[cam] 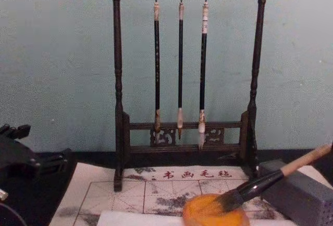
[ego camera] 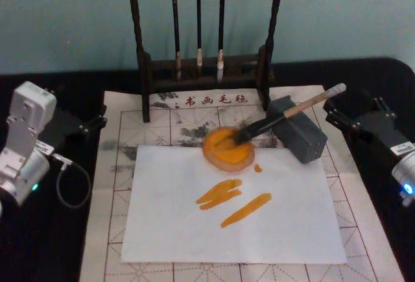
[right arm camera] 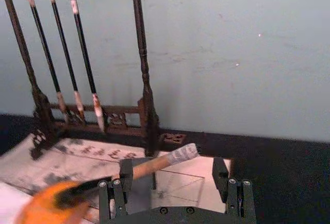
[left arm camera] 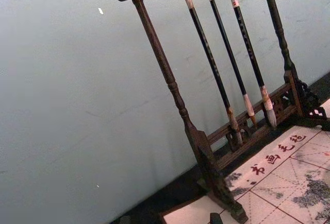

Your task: Pick up the brush from the inkstone, write on the paper, then place the brush back to its original position.

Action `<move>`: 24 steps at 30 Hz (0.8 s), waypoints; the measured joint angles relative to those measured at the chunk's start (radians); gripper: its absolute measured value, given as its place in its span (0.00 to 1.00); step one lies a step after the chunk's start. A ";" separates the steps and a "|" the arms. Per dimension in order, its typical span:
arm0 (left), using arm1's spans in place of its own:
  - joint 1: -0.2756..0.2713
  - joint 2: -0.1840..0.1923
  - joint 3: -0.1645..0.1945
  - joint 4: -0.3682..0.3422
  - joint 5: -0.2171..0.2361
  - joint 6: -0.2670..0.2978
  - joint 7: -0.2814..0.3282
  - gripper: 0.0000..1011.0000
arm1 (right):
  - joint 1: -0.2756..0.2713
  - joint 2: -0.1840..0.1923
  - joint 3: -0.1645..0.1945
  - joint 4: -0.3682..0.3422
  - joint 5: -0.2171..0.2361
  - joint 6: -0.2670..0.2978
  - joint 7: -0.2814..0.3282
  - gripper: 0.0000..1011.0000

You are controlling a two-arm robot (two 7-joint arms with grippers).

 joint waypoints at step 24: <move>0.000 0.000 0.000 0.000 0.000 0.000 0.000 0.99 | 0.059 -0.131 0.082 0.142 0.401 0.232 0.191 0.99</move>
